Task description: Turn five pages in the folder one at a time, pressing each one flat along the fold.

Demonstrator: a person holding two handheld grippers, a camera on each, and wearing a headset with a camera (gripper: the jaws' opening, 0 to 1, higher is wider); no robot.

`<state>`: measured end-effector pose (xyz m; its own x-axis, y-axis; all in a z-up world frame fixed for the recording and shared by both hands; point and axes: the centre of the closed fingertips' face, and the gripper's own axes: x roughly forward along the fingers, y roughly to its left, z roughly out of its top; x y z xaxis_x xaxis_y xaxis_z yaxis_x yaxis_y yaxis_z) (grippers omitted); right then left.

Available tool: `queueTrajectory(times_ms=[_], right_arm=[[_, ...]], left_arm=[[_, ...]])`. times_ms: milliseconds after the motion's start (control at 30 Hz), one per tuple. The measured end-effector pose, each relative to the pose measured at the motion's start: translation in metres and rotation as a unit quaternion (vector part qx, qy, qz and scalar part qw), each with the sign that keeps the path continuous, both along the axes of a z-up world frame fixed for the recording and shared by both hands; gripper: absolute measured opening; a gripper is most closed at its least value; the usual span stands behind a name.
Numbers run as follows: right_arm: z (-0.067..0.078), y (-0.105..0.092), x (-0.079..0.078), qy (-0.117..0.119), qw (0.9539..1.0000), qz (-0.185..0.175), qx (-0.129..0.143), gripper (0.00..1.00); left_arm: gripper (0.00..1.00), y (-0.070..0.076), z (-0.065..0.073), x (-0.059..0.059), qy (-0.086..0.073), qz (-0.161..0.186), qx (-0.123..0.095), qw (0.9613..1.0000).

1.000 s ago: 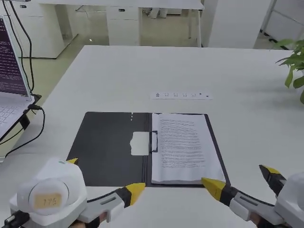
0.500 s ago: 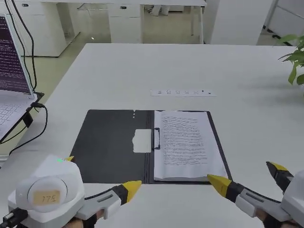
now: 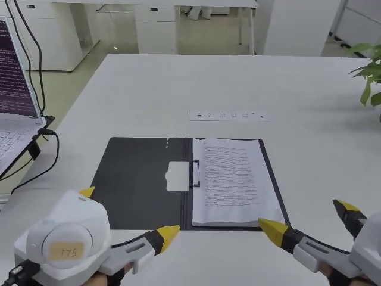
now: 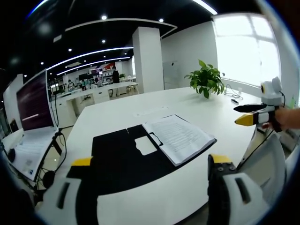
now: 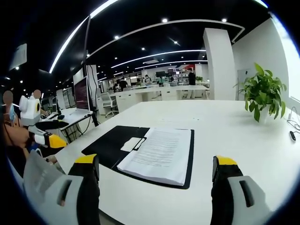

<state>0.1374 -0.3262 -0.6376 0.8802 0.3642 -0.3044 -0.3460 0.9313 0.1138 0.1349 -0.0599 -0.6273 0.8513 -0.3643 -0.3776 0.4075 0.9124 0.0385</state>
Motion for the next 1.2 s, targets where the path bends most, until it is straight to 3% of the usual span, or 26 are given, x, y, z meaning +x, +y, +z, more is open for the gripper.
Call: queueTrajectory(times_ms=[667, 1200], right_arm=[[-0.0015, 0.0029, -0.0033, 0.003, 1.0, -0.001, 0.004, 1.0], [0.0004, 0.0059, -0.0059, 0.0, 1.0, 0.002, 0.006, 1.0]], left_arm=[[0.99, 0.0005, -0.0042, -0.001, 0.011, -0.002, -0.004, 0.9999], [0.99, -0.0029, -0.0038, 0.0002, 0.01, -0.009, 0.001, 0.9999]])
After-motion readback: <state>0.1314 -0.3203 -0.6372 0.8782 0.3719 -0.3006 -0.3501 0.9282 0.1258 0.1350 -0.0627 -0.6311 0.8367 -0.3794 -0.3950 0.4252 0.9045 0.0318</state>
